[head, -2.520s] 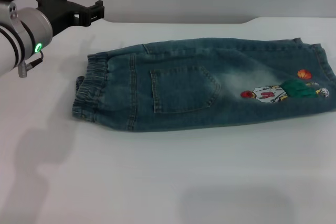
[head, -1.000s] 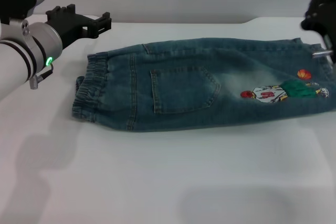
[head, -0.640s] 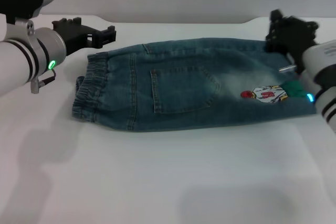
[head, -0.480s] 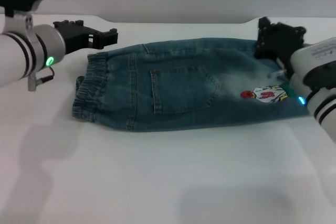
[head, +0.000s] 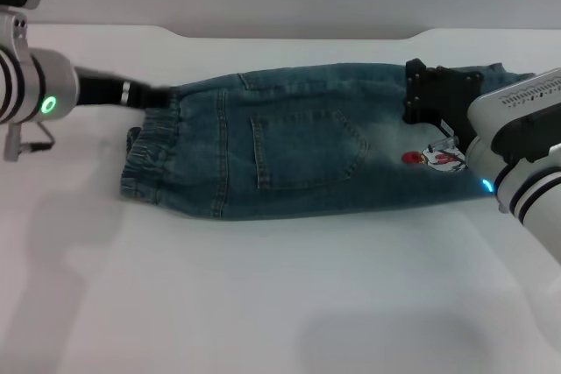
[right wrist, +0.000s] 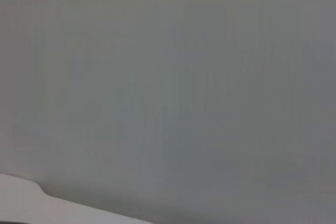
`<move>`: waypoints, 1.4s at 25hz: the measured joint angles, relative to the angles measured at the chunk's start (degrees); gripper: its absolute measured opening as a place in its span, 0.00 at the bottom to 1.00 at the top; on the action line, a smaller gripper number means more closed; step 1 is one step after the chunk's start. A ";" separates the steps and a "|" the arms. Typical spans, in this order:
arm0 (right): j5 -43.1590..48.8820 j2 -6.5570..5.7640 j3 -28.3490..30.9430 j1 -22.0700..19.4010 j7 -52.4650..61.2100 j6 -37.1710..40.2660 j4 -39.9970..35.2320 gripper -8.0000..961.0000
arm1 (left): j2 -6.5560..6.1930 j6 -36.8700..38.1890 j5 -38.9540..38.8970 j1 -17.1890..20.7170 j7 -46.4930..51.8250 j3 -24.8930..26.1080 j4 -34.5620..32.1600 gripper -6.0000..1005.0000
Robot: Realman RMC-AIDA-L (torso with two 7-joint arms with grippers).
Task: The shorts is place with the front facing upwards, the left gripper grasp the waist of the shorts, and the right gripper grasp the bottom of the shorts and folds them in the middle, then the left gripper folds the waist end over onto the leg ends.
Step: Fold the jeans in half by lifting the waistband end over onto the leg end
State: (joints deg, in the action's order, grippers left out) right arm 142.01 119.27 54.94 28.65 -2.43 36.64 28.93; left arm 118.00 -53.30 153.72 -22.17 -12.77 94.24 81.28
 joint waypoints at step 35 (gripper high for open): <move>0.30 -0.18 -1.42 -0.08 -0.55 0.54 -1.16 0.01 | 0.08 -15.76 3.61 -7.78 2.14 1.47 -8.60 0.85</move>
State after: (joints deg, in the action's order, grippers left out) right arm 142.31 119.09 53.52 28.58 -2.98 37.18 27.77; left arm 118.07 -69.06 157.33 -29.95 -10.63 95.71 72.68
